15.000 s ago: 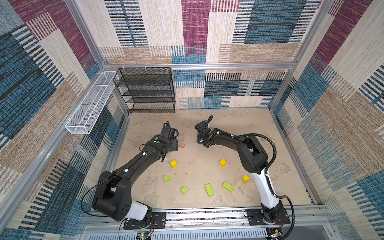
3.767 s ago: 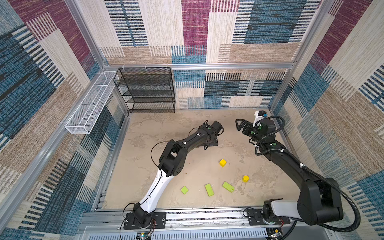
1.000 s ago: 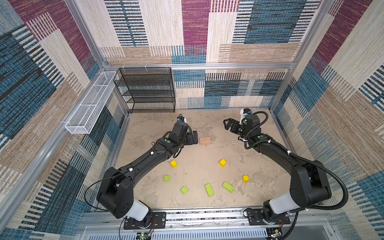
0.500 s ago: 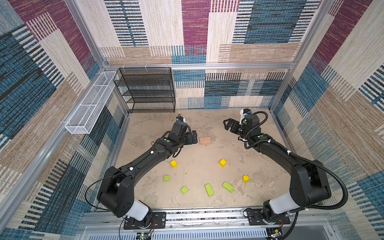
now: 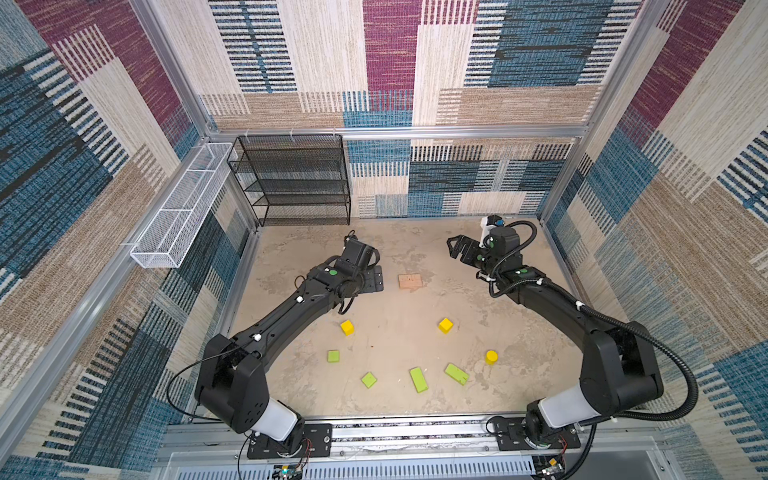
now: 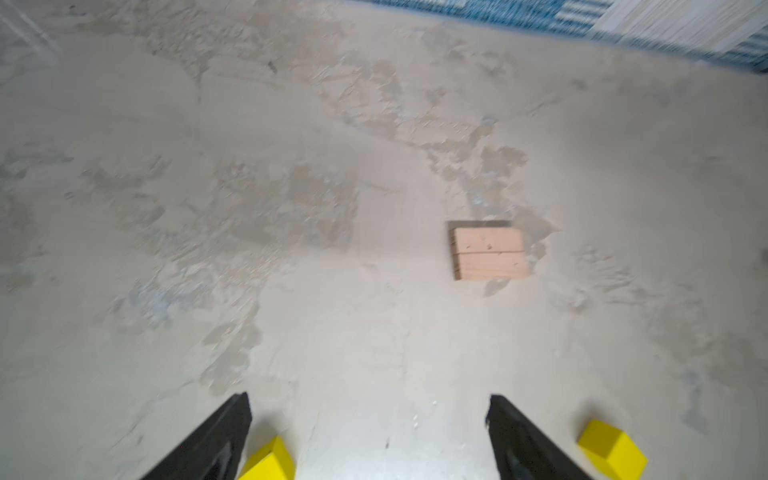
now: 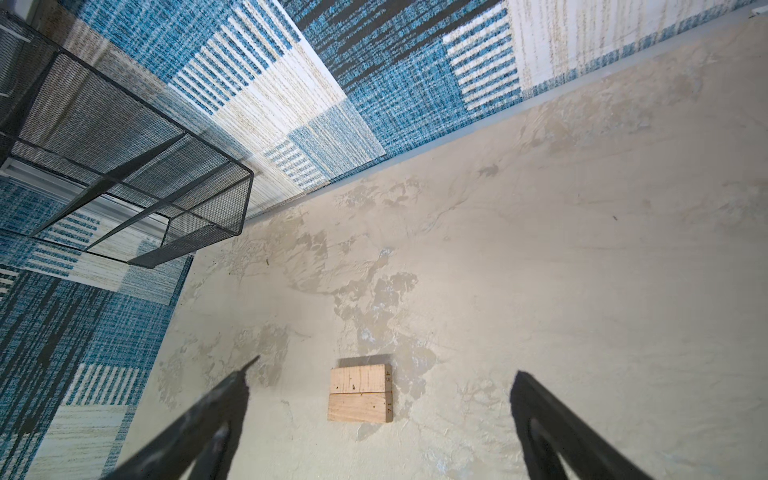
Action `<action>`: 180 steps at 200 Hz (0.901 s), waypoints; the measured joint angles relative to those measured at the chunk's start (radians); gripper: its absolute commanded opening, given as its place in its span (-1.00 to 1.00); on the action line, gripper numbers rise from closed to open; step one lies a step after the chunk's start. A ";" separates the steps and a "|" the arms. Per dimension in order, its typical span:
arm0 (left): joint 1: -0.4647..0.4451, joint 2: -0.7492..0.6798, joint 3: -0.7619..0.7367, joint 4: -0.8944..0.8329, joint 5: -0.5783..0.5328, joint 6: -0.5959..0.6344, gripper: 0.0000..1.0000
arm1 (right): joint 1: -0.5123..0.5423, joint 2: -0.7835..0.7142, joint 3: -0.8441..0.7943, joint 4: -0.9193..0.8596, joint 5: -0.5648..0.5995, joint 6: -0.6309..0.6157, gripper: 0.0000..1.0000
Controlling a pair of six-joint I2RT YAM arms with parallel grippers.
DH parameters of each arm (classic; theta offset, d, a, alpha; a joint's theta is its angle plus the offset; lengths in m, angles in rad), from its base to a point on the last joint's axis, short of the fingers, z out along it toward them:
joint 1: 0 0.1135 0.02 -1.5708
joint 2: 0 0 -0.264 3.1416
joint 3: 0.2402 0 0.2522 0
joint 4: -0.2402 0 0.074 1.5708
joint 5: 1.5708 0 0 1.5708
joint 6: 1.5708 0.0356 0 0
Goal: Build the wood block tower
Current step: 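Lower the left gripper and close it on the yellow cube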
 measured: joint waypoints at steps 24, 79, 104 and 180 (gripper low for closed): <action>0.000 -0.015 -0.052 -0.063 0.006 -0.031 0.86 | 0.000 0.013 0.001 0.003 0.000 0.000 0.99; 0.000 0.042 -0.090 -0.112 0.033 -0.086 0.84 | 0.002 0.025 0.002 0.005 -0.002 -0.005 0.99; 0.001 0.068 -0.101 -0.128 0.048 -0.111 0.81 | 0.002 0.025 0.002 0.004 0.002 -0.011 0.99; 0.027 0.071 -0.194 -0.102 0.060 -0.242 0.69 | 0.002 0.028 0.002 -0.001 0.040 -0.019 0.99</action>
